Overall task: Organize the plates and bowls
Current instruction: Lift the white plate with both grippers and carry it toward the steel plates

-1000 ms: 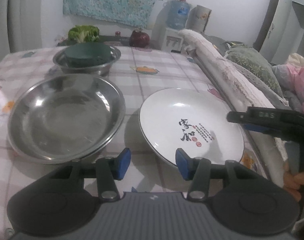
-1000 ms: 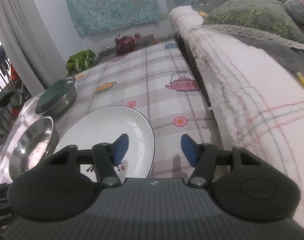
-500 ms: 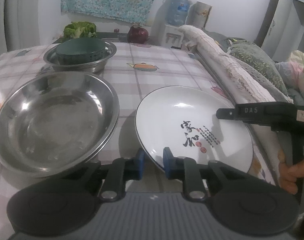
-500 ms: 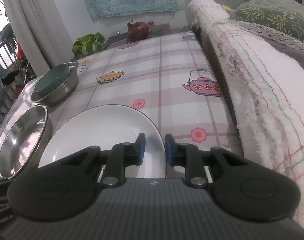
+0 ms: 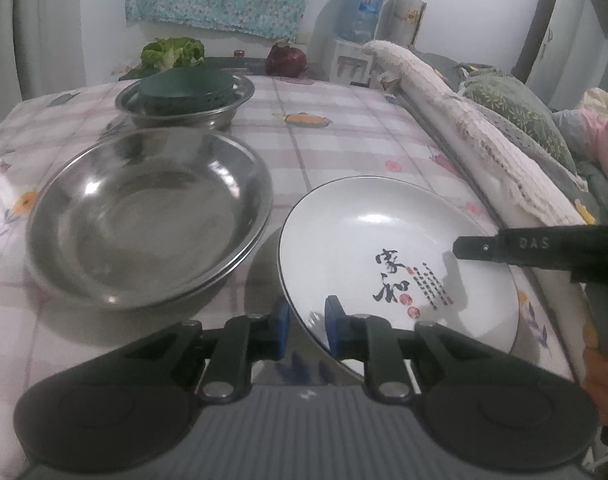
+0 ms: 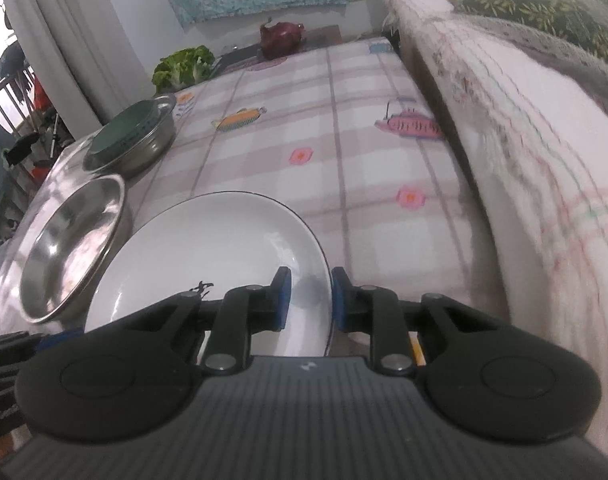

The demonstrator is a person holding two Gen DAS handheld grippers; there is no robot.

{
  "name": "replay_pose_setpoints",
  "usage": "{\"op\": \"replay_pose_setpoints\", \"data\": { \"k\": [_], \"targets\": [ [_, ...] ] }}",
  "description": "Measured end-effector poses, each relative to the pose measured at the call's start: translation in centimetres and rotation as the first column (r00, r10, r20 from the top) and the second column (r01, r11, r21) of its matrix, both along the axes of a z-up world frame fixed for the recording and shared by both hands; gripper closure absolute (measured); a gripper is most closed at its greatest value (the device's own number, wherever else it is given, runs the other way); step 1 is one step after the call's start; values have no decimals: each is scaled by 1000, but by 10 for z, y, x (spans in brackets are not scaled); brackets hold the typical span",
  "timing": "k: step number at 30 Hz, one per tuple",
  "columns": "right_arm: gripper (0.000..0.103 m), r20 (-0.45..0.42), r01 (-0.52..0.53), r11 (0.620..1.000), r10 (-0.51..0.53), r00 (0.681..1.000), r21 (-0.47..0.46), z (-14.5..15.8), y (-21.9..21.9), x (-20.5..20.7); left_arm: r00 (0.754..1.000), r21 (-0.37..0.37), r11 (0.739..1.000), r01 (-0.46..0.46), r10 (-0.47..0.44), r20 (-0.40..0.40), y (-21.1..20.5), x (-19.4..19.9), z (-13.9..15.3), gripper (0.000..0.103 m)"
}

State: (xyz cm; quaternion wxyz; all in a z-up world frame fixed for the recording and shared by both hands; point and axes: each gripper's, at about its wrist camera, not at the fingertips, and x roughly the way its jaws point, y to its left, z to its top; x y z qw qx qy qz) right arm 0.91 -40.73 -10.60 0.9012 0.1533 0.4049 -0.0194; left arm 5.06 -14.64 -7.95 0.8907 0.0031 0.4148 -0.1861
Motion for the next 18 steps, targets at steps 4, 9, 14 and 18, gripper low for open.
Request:
{"op": "replay_pose_setpoints", "data": {
  "k": [4, 9, 14, 18],
  "targets": [
    [82, -5, 11, 999, -11, 1000, 33, 0, 11, -24, 1000, 5, 1000, 2, -2, -12, 13, -11, 2, 83],
    [82, -4, 21, 999, -20, 1000, 45, -1, 27, -44, 999, 23, 999, 40, -39, -19, 27, -12, 4, 83],
    [81, -31, 9, 1000, -9, 999, -21, 3, 42, -47, 992, 84, 989, 122, -123, 5, 26, -8, 3, 81],
    [81, -23, 15, 1000, -15, 1000, -15, 2, 42, -47, 995, 50, 994, 101, -101, -2, 29, -15, 2, 77]
  ]
}}
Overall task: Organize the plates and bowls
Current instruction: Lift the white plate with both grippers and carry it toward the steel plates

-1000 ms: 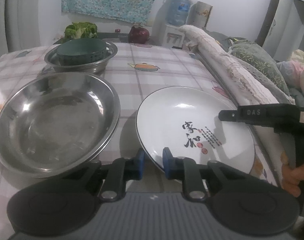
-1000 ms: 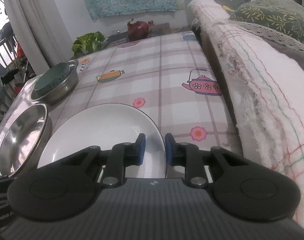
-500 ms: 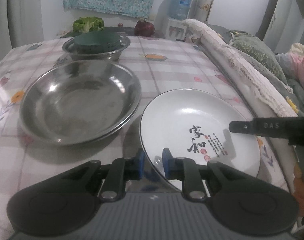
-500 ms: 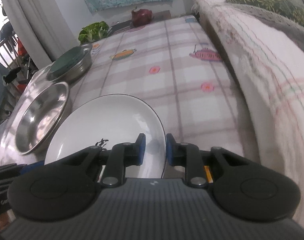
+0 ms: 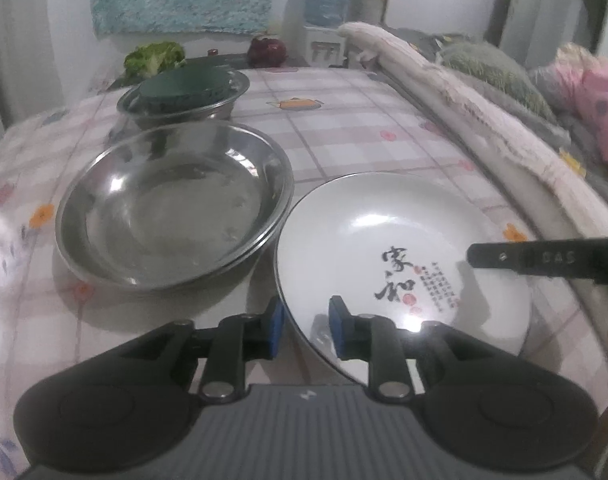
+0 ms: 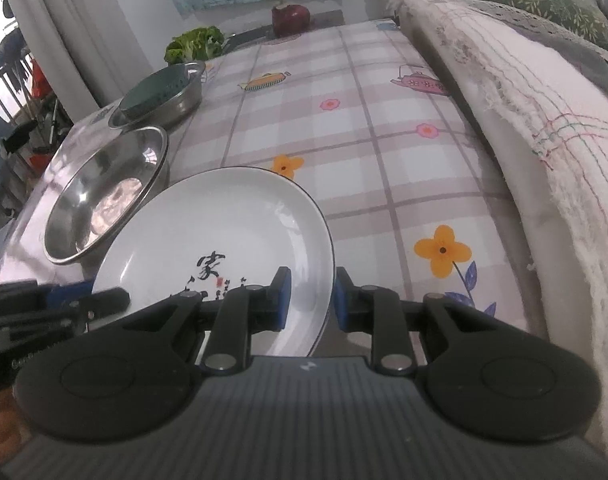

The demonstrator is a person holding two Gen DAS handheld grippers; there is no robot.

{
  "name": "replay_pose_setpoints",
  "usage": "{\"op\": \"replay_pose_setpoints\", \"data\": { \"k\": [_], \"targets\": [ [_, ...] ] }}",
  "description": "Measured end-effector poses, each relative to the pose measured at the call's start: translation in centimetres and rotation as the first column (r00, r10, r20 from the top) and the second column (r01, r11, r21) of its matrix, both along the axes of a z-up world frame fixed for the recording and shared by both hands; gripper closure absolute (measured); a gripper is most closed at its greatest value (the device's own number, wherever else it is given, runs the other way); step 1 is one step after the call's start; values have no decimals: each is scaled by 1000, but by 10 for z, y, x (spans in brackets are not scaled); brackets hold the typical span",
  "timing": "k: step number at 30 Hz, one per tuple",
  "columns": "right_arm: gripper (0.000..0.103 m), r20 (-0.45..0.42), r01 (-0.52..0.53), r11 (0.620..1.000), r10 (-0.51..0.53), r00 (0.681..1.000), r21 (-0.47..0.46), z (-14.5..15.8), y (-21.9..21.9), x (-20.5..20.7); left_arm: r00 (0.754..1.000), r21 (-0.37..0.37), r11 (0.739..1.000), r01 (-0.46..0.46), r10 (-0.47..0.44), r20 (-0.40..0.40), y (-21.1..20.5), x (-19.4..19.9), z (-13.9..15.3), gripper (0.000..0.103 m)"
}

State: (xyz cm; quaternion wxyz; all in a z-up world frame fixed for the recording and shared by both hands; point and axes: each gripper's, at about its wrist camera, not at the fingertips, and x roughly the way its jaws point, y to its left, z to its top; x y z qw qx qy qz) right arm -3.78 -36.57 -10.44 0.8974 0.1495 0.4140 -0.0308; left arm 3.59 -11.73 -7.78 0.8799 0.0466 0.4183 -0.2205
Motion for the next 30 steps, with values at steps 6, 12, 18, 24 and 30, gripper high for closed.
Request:
{"op": "replay_pose_setpoints", "data": {
  "k": [6, 12, 18, 24, 30],
  "targets": [
    [80, 24, 27, 999, -27, 999, 19, -2, -1, -3, 997, -76, 997, -8, 3, -75, 6, -3, -9, 73],
    [80, 32, 37, 998, -39, 999, 51, -5, -3, -8, 998, -51, 999, -11, 8, -62, 4, -1, -7, 71],
    [80, 28, 30, 998, -32, 999, 54, -8, -1, -8, 998, -49, 998, -37, 35, -56, 4, 5, -7, 72],
    [79, 26, 26, 998, -28, 999, 59, -7, -2, -8, 998, -24, 999, -31, 29, -53, -2, -2, -4, 73],
    [79, 27, 14, 999, -16, 1000, 53, -7, -2, -8, 996, -30, 999, -26, 24, -91, 2, -14, -1, 72]
  ]
}}
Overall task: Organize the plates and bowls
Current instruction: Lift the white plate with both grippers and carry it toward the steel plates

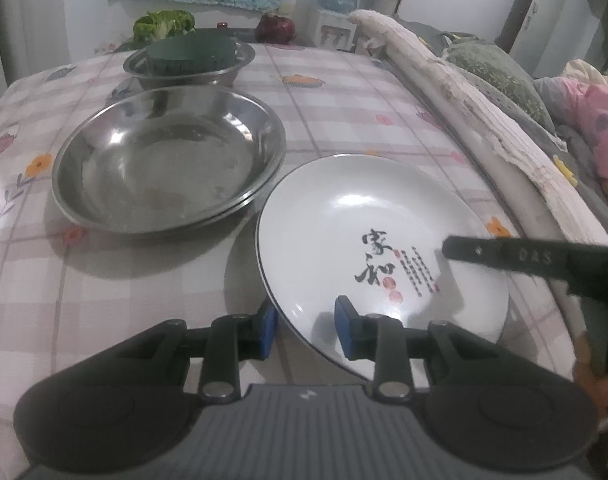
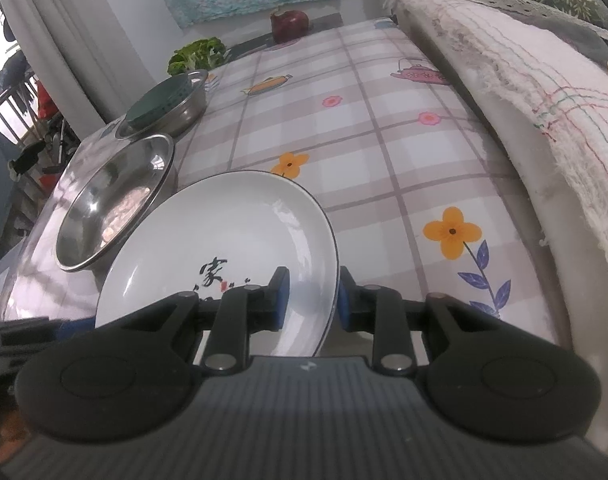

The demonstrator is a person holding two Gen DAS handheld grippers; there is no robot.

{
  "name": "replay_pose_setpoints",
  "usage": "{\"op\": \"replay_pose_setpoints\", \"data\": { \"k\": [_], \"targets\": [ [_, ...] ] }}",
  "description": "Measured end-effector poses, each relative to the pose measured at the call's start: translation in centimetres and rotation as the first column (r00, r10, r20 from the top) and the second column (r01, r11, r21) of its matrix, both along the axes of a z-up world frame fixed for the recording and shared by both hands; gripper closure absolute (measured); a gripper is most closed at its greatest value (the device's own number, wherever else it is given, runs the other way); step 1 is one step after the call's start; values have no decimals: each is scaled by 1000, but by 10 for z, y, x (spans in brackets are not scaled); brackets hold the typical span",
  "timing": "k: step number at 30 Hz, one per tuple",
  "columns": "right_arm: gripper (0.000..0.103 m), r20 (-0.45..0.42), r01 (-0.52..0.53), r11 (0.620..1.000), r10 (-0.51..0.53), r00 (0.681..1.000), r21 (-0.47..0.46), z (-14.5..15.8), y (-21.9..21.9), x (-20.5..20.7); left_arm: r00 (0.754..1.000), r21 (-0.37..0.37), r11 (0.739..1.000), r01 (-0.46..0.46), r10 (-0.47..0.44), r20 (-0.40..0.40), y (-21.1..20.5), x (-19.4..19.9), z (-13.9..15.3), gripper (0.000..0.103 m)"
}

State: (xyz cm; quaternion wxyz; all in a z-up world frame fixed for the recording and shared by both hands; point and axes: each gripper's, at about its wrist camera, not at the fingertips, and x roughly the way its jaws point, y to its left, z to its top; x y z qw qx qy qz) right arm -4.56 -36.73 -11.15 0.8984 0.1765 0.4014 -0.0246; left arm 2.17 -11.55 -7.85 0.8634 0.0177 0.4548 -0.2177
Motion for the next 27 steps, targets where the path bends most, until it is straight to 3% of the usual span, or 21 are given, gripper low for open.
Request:
{"op": "replay_pose_setpoints", "data": {
  "k": [8, 12, 27],
  "targets": [
    [79, 7, -3, 1000, 3, 1000, -4, -1, 0, 0, 1000, -28, 1000, 6, -6, 9, 9, -10, 4, 72],
    [79, 7, 1, 1000, -1, 1000, 1, -1, 1, -1, 999, -8, 1000, -15, 15, 51, 10, -6, 8, 64],
    [79, 3, 10, 1000, -10, 1000, 19, -2, -1, -6, 998, 39, 999, -27, 25, 52, 2, 19, -3, 64]
  ]
}}
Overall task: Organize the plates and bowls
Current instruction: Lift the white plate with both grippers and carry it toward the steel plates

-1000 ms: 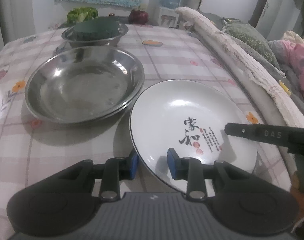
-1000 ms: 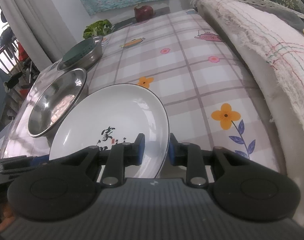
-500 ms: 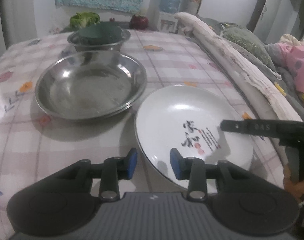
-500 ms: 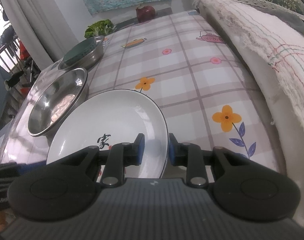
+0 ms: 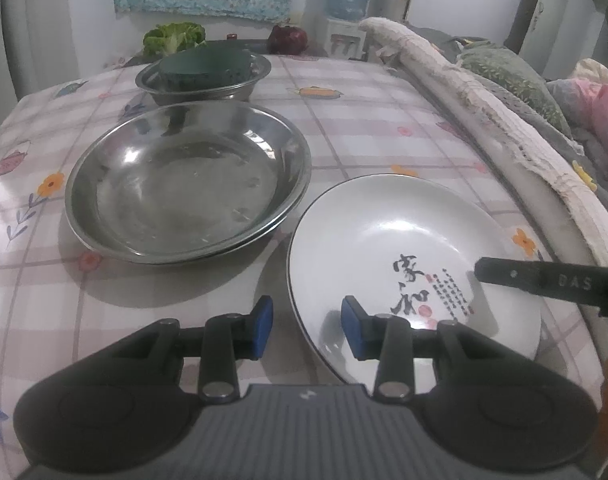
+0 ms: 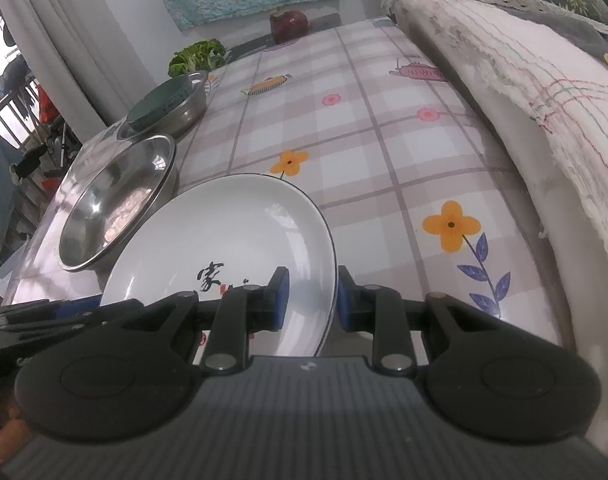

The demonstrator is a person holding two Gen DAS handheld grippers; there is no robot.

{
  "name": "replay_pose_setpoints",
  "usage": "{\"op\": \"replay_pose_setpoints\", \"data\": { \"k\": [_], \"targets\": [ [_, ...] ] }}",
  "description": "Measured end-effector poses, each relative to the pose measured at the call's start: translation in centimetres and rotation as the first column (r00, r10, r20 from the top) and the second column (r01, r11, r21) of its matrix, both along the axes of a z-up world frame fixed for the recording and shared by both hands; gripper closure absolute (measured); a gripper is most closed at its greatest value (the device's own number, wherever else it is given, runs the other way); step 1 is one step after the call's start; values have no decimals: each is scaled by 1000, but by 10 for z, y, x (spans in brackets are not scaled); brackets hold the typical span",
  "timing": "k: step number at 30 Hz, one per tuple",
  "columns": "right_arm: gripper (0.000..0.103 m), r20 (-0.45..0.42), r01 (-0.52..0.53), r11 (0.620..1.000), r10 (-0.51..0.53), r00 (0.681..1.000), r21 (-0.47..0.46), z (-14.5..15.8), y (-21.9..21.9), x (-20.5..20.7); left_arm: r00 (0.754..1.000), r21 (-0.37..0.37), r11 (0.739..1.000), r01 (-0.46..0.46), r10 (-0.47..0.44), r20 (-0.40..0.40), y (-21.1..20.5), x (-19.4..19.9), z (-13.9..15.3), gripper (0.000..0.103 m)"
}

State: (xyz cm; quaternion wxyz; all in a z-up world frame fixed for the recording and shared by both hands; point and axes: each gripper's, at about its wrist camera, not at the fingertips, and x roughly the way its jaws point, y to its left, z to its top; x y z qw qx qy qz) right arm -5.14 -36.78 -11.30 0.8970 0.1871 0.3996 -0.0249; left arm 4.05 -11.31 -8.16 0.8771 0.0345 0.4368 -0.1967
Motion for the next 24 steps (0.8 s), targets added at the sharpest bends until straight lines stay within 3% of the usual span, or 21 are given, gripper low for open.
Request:
{"op": "replay_pose_setpoints", "data": {
  "k": [5, 11, 24],
  "targets": [
    [79, 1, 8, 1000, -8, 1000, 14, 0, 0, -4, 1000, 3, 1000, -8, 8, 2, -2, 3, -1, 65],
    [79, 2, 14, 1000, -15, 1000, 23, 0, 1, -7, 1000, -8, 1000, -20, 20, 1, -6, 3, 1, 74],
    [78, 5, 6, 1000, -6, 1000, -8, 0, 4, -9, 999, -1, 999, -38, 38, 12, -9, -2, 3, 74]
  ]
}}
